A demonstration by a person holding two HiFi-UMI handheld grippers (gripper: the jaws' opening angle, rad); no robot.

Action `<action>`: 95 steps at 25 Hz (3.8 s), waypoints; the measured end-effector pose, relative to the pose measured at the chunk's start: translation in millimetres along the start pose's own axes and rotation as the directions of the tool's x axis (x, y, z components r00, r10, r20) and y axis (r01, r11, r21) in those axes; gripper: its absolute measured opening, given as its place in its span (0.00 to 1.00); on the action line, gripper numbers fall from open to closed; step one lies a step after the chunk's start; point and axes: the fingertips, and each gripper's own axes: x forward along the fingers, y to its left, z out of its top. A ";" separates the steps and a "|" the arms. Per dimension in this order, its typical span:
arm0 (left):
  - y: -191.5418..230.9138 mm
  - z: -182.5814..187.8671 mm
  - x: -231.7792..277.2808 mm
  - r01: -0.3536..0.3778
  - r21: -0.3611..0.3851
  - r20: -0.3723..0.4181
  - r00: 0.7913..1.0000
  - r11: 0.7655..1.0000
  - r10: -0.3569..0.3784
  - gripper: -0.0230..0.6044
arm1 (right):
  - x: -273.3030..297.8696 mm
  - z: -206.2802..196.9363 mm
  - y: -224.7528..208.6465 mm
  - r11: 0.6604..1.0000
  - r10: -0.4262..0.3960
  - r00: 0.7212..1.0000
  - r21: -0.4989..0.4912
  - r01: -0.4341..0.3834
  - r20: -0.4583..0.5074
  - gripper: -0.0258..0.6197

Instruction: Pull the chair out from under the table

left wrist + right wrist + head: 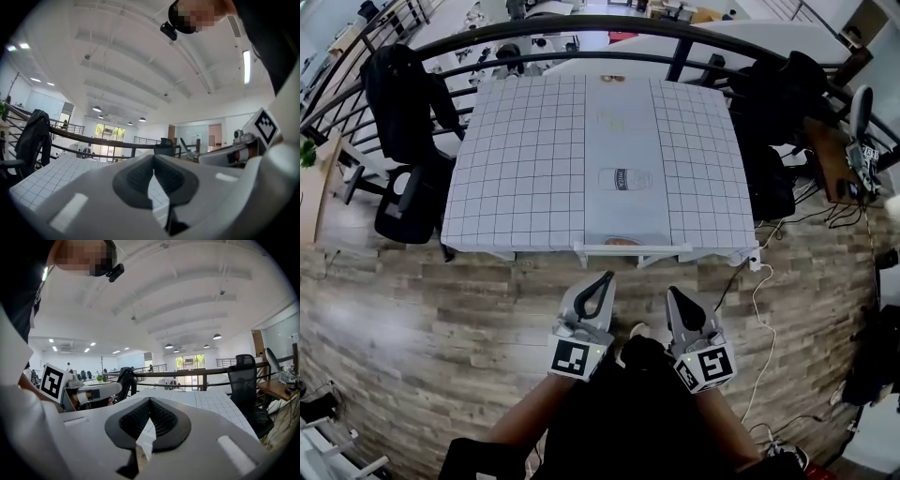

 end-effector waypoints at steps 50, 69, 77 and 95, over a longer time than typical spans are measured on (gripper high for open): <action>10.3 -139.7 95.8 0.380 0.114 -0.563 0.786 0.918 -0.256 0.25 | 98.8 -102.0 -81.0 0.832 0.252 0.842 -0.337 -0.441 -0.478 0.18; 17.1 -256.3 109.6 0.717 0.128 -0.859 0.426 0.686 -0.285 0.36 | 131.4 -215.8 -98.2 0.612 0.206 0.550 -0.332 -0.718 -0.809 0.28; 16.8 -268.3 117.3 0.719 0.061 -0.874 0.374 0.693 -0.312 0.36 | 137.2 -242.7 -96.3 0.531 0.174 0.461 -0.312 -0.788 -0.870 0.30; 22.0 -293.5 129.0 0.770 0.012 -0.921 0.257 0.638 -0.293 0.35 | 156.6 -264.9 -104.5 0.517 0.124 0.405 -0.289 -0.806 -0.906 0.31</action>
